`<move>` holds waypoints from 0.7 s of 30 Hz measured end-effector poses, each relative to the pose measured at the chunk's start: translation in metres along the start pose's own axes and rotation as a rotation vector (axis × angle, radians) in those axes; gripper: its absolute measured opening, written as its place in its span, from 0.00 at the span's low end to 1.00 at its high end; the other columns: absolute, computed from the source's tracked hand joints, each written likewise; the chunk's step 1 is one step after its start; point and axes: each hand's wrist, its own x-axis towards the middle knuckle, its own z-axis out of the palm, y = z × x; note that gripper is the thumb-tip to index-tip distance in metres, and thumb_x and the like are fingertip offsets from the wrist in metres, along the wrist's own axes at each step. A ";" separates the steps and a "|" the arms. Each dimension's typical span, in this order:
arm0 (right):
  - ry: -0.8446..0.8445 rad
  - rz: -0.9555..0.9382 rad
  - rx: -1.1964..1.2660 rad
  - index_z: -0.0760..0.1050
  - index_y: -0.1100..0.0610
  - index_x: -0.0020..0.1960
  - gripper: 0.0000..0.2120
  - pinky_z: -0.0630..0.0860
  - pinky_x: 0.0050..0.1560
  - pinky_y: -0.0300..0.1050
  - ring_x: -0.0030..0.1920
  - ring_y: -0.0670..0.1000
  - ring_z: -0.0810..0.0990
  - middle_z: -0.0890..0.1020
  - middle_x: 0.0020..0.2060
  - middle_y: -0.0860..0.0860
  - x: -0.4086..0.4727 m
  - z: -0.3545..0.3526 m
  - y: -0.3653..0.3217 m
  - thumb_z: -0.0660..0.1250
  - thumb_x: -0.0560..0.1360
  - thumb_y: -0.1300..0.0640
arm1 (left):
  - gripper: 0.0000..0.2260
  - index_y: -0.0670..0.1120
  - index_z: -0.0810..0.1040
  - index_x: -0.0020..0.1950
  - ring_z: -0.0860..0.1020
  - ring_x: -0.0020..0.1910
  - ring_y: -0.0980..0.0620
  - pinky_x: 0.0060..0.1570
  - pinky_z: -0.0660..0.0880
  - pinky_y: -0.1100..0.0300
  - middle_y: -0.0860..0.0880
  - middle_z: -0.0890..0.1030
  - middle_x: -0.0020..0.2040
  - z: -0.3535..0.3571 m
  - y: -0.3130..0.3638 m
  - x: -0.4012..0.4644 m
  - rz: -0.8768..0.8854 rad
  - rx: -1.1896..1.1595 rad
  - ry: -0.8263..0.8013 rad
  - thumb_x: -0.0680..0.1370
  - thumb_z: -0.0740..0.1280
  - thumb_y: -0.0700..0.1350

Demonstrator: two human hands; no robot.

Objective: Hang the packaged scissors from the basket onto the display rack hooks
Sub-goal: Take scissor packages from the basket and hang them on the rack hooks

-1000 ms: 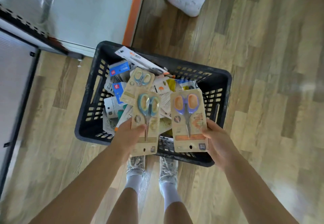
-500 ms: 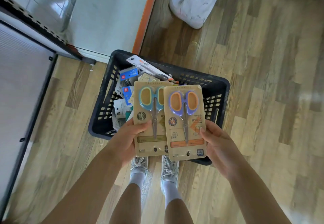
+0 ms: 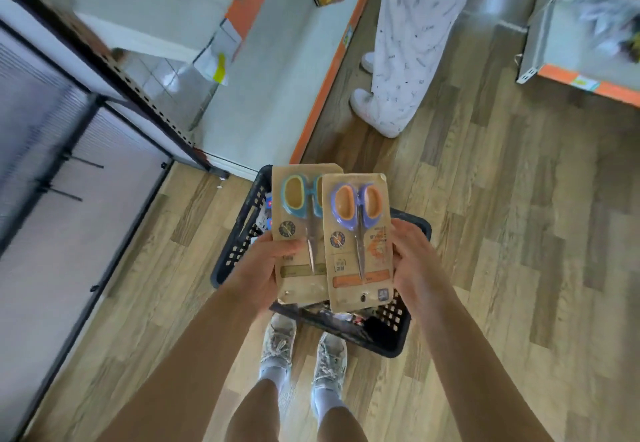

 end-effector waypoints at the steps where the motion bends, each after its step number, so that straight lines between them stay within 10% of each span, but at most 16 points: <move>1: -0.001 -0.021 -0.006 0.72 0.59 0.59 0.15 0.77 0.48 0.57 0.46 0.55 0.81 0.83 0.45 0.55 -0.008 0.008 -0.016 0.66 0.75 0.53 | 0.10 0.42 0.78 0.50 0.82 0.42 0.45 0.44 0.78 0.51 0.44 0.84 0.42 0.007 0.015 -0.012 0.035 0.018 0.007 0.72 0.62 0.32; 21: -0.566 -0.589 -0.215 0.78 0.58 0.45 0.03 0.76 0.42 0.47 0.39 0.52 0.81 0.83 0.36 0.52 -0.238 0.215 -0.232 0.66 0.76 0.60 | 0.09 0.41 0.79 0.55 0.84 0.42 0.44 0.35 0.79 0.53 0.40 0.83 0.50 -0.005 0.202 -0.322 0.736 -0.169 0.226 0.78 0.64 0.42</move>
